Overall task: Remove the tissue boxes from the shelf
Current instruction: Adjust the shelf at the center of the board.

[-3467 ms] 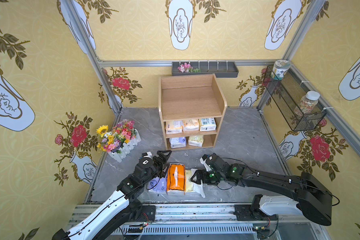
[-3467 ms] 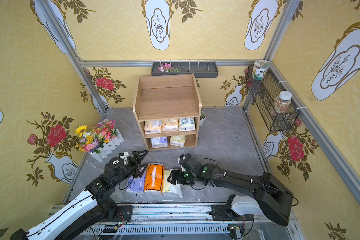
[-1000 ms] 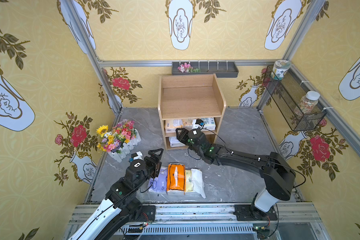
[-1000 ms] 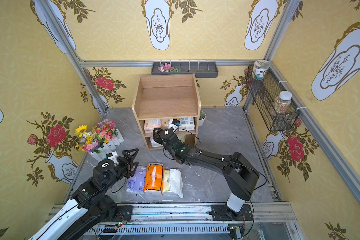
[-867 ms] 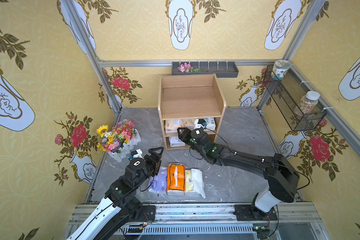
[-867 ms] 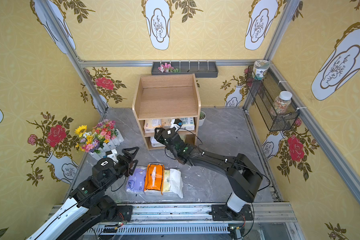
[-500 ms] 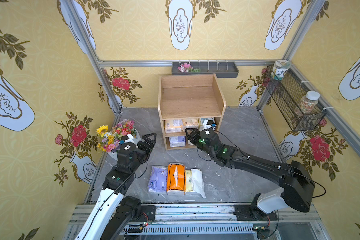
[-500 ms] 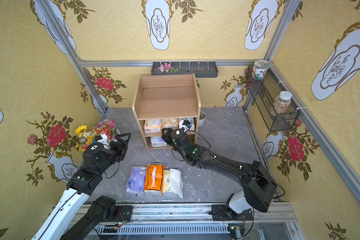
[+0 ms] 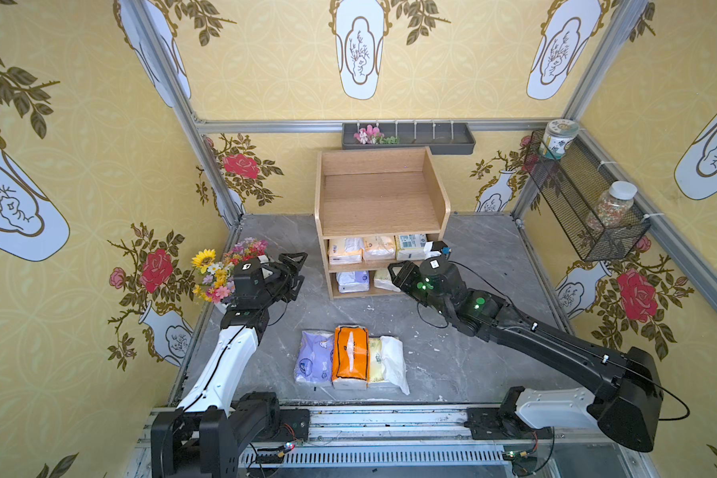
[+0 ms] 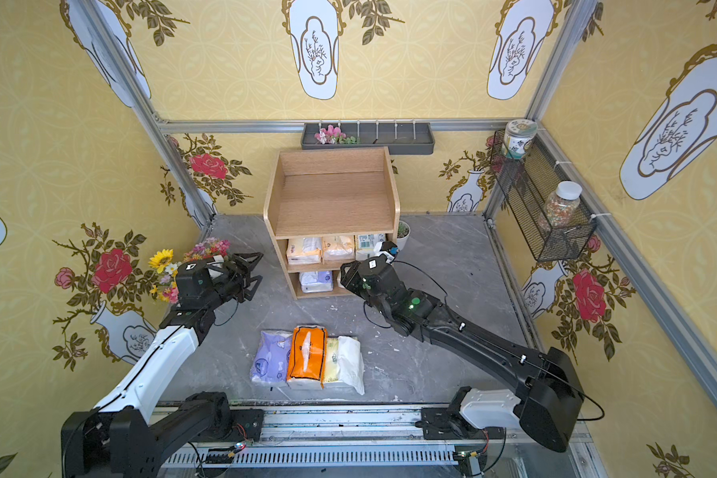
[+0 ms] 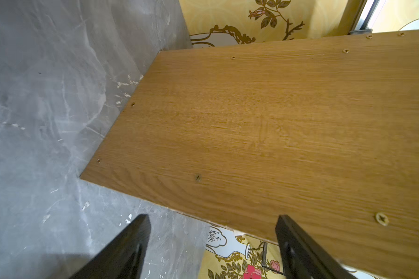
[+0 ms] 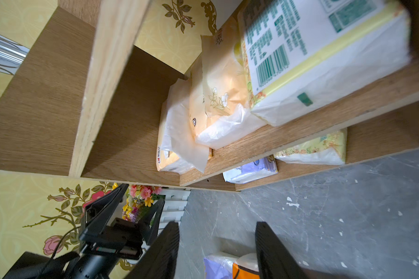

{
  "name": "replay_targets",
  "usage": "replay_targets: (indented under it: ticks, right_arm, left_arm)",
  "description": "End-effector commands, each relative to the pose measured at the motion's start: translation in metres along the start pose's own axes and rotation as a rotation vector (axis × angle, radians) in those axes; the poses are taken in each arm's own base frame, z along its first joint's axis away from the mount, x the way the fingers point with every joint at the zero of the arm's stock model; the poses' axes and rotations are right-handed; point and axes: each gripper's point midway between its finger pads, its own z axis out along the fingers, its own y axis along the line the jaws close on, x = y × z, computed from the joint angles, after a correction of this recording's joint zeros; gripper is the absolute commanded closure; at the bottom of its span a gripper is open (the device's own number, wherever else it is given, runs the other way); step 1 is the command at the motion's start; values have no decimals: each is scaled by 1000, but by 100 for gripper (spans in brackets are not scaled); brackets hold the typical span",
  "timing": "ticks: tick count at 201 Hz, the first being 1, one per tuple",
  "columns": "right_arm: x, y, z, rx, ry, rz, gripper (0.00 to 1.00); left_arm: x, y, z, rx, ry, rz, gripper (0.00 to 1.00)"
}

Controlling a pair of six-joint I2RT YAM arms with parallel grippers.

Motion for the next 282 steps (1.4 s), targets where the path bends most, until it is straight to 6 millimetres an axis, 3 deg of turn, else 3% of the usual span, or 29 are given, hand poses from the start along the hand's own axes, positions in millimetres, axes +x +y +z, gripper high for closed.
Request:
replay_targets:
  ticks: [1, 45, 124, 180, 254, 282]
  right_arm:
    - [2, -10, -6, 36, 24, -45, 45]
    - [-2, -19, -14, 35, 25, -33, 44]
    - [-5, -29, -25, 39, 38, -12, 40]
    - [-8, -36, -31, 58, 42, 8, 38]
    - [-17, -32, -9, -4, 71, 84, 42]
    - [-16, -17, 5, -62, 91, 87, 46]
  left_arm:
    - [-3, -19, 8, 76, 21, 30, 14]
    - [-4, -6, 27, 50, 51, 3, 21]
    - [31, -6, 52, 47, 148, 2, 29]
    - [54, -9, 54, 50, 182, 18, 33]
    - [79, -6, 48, 56, 202, -2, 35]
    - [94, -7, 47, 57, 221, 5, 35]
